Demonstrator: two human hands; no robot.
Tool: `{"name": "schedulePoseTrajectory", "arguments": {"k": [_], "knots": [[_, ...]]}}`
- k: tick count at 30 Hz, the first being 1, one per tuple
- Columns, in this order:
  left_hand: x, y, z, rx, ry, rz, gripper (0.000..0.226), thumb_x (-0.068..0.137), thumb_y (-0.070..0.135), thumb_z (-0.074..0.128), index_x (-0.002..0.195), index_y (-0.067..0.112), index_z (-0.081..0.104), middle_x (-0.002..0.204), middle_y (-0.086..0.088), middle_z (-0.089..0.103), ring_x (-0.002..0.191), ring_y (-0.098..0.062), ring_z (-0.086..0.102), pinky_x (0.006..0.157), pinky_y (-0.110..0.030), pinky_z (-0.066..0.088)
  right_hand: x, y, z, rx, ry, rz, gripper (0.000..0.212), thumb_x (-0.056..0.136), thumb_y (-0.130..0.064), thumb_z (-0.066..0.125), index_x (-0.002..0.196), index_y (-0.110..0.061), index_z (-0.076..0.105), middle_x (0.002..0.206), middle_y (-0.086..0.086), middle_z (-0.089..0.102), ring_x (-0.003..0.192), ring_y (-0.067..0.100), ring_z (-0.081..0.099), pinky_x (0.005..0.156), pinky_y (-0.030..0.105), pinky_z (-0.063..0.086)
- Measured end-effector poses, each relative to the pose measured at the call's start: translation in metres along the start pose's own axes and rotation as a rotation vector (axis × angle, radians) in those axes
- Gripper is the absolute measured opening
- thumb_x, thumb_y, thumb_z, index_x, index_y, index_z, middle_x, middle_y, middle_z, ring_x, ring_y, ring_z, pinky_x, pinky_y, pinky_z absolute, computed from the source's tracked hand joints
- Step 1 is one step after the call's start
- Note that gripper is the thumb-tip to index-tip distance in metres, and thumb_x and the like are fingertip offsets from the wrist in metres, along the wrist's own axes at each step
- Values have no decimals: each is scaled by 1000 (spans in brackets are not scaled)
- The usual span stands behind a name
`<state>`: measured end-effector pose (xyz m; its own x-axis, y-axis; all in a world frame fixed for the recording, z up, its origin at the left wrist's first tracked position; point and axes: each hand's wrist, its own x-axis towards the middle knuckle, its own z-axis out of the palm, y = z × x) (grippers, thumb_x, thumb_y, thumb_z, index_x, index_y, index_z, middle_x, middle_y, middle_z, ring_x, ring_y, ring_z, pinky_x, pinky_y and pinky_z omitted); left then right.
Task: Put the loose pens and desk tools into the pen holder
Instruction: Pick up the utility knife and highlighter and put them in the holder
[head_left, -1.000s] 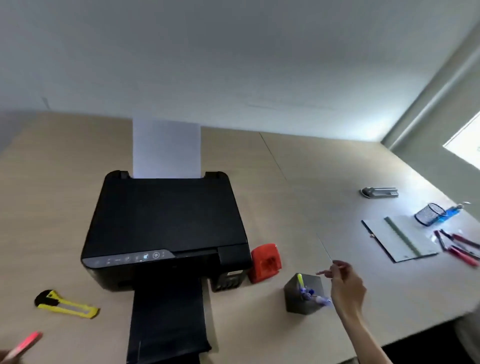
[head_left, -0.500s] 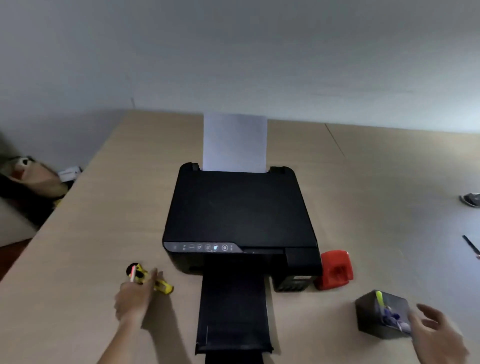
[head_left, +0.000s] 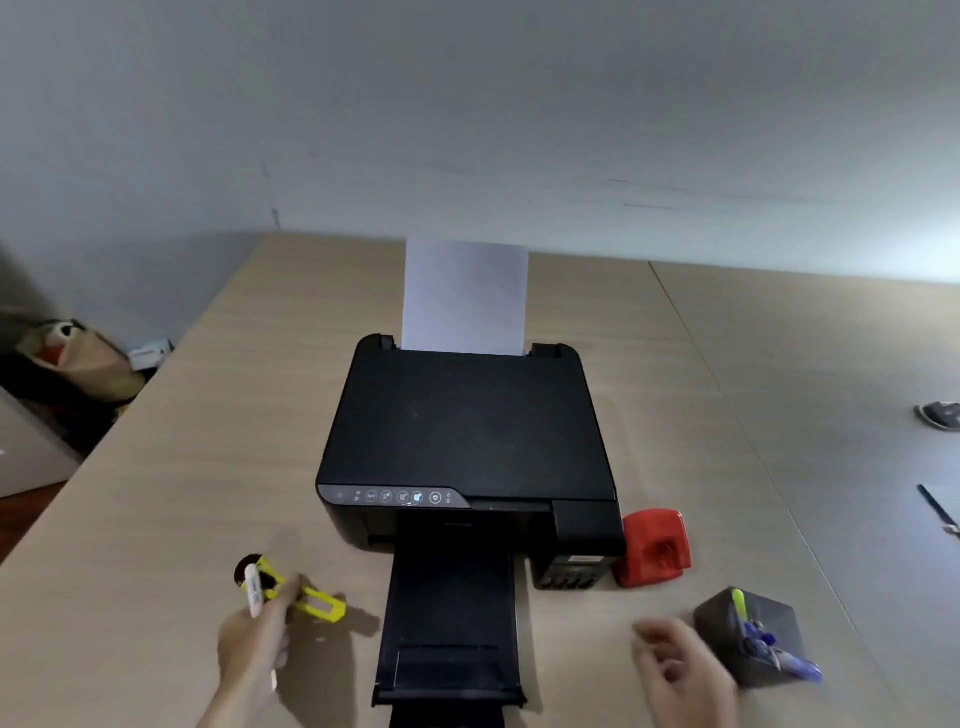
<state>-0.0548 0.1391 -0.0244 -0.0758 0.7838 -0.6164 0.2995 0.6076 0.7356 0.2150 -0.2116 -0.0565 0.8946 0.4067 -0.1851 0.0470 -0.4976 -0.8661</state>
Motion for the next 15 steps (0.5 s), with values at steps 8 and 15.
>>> {"name": "schedulePoseTrajectory", "arguments": {"k": [8, 15], "knots": [[-172, -14, 38, 139, -429, 145, 34, 66, 34, 85, 53, 7, 71, 39, -7, 40, 40, -18, 36, 51, -27, 27, -73, -133, 54, 211, -625, 1, 31, 84, -23, 69, 114, -18, 63, 77, 0, 73, 66, 19, 69, 62, 28, 53], [-218, -20, 63, 170, -604, 362, 27, 80, 29, 72, 61, 12, 68, 45, -3, 49, 35, -12, 38, 42, -24, 33, -67, -117, -12, 209, -453, -56, 7, 81, -7, 67, 84, -8, 73, 63, 10, 67, 54, 20, 62, 56, 29, 52]]}}
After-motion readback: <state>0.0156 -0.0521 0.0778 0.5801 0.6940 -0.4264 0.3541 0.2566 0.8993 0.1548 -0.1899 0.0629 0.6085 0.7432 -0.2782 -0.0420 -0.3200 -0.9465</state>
